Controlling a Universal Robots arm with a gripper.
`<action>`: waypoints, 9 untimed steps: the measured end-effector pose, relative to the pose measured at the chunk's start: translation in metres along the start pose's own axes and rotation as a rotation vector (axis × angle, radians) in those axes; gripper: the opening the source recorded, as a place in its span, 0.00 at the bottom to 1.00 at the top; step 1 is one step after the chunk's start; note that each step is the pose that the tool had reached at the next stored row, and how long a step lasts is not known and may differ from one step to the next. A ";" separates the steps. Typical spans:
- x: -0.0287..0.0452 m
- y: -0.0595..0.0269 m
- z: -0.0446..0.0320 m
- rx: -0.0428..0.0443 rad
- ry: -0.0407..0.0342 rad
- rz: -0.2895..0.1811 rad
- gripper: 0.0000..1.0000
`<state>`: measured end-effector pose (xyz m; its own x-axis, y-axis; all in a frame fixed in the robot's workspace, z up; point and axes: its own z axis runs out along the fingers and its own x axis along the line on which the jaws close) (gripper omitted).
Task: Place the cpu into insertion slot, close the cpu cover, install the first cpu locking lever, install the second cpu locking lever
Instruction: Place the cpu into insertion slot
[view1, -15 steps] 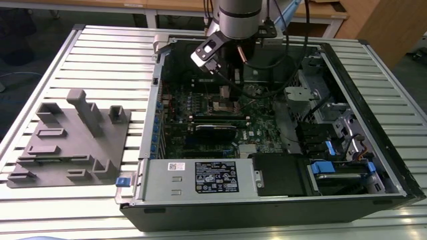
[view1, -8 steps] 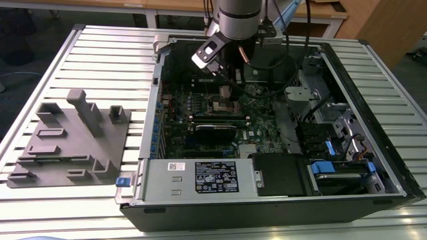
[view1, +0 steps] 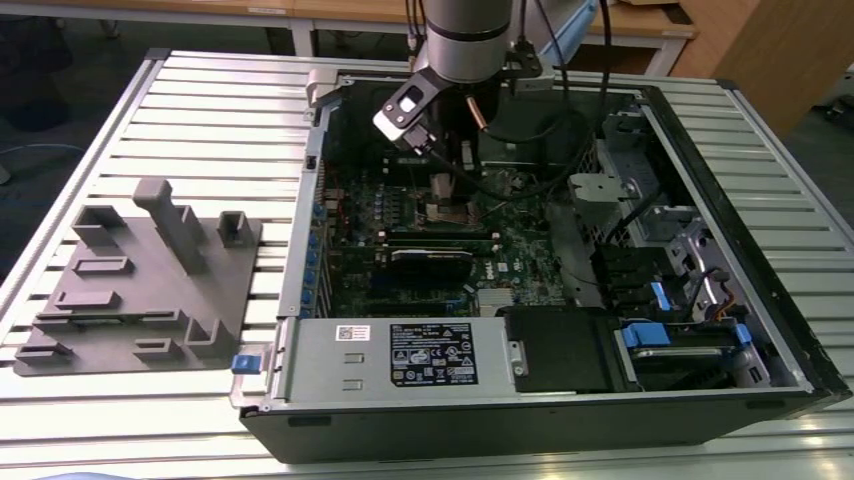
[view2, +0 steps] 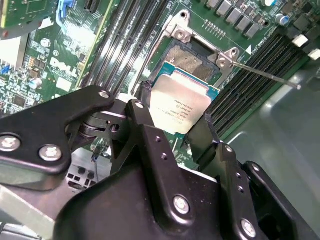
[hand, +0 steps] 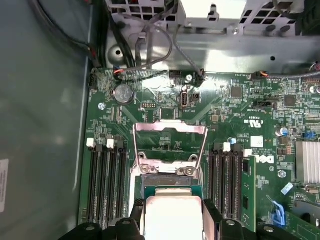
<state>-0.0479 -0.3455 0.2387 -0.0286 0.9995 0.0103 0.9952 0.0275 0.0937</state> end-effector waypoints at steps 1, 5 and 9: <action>0.0000 -0.0004 0.0015 0.0000 0.0001 -0.002 0.54; -0.0001 -0.0012 0.0068 0.0000 0.0006 -0.005 0.54; -0.0001 -0.0014 0.0094 0.0000 0.0005 -0.005 0.54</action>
<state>-0.0485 -0.3455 0.2292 -0.0333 0.9994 0.0104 0.9951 0.0322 0.0938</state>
